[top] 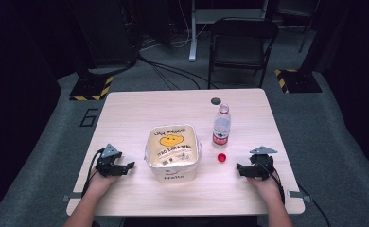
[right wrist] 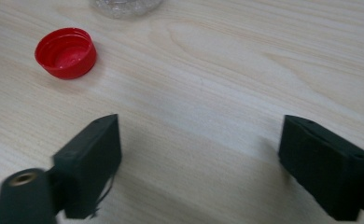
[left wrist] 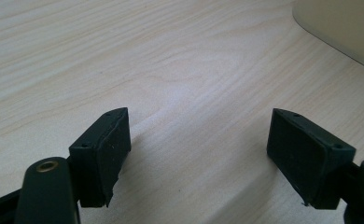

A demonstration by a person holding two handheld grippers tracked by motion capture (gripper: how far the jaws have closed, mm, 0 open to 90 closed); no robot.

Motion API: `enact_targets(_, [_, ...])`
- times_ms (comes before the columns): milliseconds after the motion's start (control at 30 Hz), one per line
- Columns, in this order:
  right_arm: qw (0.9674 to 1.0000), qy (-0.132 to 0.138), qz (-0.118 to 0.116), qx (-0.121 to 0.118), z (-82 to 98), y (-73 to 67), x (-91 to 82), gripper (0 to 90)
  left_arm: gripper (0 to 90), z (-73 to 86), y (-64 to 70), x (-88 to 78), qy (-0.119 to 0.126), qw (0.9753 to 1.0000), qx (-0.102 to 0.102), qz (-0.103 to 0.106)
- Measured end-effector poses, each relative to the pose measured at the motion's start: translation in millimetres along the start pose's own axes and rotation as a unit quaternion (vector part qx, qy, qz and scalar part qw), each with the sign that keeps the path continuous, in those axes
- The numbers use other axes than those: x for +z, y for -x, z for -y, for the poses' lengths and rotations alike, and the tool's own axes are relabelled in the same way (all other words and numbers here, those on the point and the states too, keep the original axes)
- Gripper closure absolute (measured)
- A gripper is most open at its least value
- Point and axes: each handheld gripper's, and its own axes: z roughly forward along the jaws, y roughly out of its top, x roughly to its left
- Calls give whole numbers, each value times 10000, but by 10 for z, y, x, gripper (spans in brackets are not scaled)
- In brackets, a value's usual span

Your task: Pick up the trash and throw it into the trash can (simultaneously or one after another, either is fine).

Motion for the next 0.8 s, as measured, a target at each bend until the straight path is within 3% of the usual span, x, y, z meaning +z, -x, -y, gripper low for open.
enact_targets(567, [9996, 82, 160, 216, 36, -9, -59, 246, 204, 13, 10, -8, 16, 10000, 52, 27])
enact_targets(733, [9998, -3, 80, 177, -2, -17, -58, 306, 204, 14, 14, -12, 4, 10000, 56, 48])
enact_targets(800, [9997, 3, -77, 232, -37, -13, -67, 333, 204, 16, 17, -18, -13, 9999, 88, 58])
